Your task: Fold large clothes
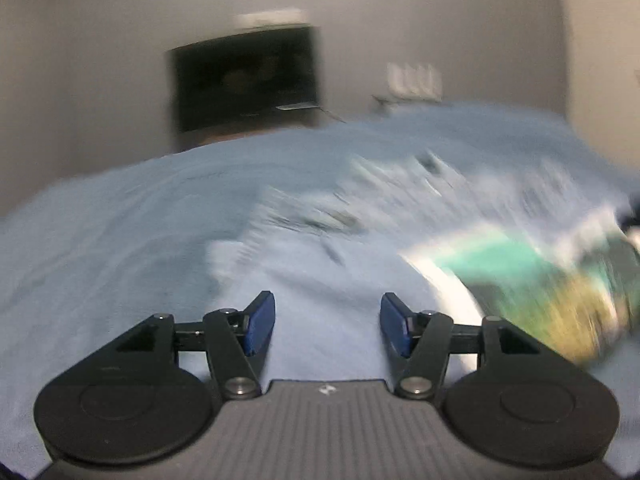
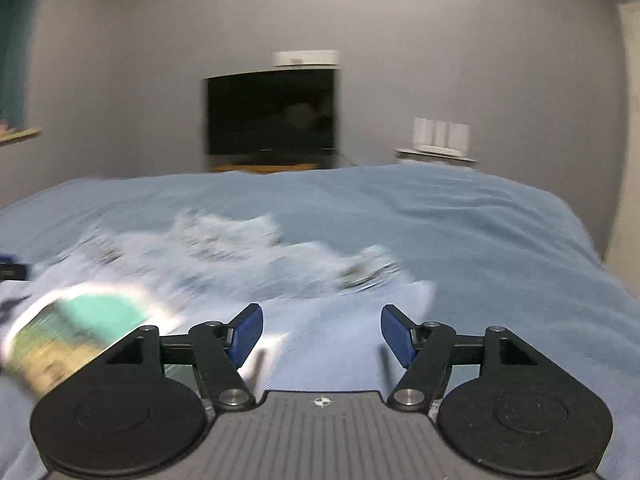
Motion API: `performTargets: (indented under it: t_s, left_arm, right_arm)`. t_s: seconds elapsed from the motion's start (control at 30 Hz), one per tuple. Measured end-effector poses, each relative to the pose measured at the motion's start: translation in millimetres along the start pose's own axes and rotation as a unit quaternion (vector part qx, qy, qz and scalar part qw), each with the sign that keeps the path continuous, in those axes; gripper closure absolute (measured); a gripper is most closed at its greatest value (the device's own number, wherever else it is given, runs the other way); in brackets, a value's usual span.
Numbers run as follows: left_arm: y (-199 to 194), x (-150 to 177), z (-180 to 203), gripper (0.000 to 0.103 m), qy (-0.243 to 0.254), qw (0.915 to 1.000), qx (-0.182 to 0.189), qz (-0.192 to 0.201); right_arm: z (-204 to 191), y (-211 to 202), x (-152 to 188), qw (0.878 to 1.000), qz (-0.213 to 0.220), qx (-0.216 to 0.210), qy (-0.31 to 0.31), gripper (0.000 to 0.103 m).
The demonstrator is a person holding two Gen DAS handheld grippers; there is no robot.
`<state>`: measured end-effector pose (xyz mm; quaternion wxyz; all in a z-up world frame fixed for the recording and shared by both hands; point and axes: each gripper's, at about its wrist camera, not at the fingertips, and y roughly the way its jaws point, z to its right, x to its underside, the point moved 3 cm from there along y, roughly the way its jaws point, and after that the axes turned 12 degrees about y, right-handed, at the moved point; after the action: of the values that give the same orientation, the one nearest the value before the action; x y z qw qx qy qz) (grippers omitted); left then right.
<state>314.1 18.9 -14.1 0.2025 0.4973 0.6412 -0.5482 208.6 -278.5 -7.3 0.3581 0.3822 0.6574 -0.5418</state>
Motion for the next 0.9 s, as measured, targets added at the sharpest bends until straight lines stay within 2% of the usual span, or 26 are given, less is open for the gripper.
performTargets:
  t_s: [0.03, 0.07, 0.17, 0.23, 0.33, 0.4, 0.5, 0.6, 0.73, 0.8, 0.9]
  left_arm:
    - [4, 5, 11, 0.046, 0.019, 0.9994, -0.016, -0.022]
    - [8, 13, 16, 0.046, 0.012, 0.9989, -0.022, -0.039]
    - [7, 26, 5, 0.042, -0.051, 0.9972, -0.023, -0.05]
    - [3, 30, 4, 0.042, -0.054, 0.9968, -0.022, -0.055]
    - [-4, 32, 6, 0.042, -0.056, 0.996, -0.023, -0.065]
    - [-11, 37, 3, 0.042, -0.079, 0.9943, -0.023, -0.067]
    - [-32, 29, 9, 0.039, -0.076, 0.9953, -0.041, -0.044]
    - [-49, 8, 27, 0.033, -0.037, 0.9989, -0.026, 0.005]
    - [-53, -26, 68, 0.03, 0.034, 0.9987, -0.001, 0.039]
    - [-48, -40, 87, 0.029, 0.062, 0.997, 0.014, 0.045]
    - [-34, -55, 103, 0.029, 0.055, 0.9967, 0.028, 0.052]
  right_arm:
    - [-5, 4, 10, 1.0, -0.01, 0.006, -0.013, 0.035]
    - [-7, 6, 21, 0.999, -0.016, 0.023, -0.037, 0.035]
    - [4, 2, 33, 0.998, -0.031, 0.047, -0.04, 0.034]
    - [20, -3, 34, 0.997, -0.043, 0.061, 0.019, 0.023]
    - [43, -14, 47, 0.987, -0.065, 0.057, 0.134, 0.021]
    - [40, -26, 47, 0.986, -0.05, 0.068, 0.141, 0.023]
    - [24, -53, 43, 0.989, -0.016, 0.07, 0.13, 0.024]
    - [6, -80, 40, 0.99, 0.012, 0.069, 0.12, 0.023]
    - [-9, -87, 47, 0.984, 0.0, 0.06, 0.167, 0.023]
    - [-16, -81, 54, 0.986, -0.015, 0.061, 0.157, 0.023]
    - [-20, -76, 59, 0.989, -0.011, 0.075, 0.127, 0.023]
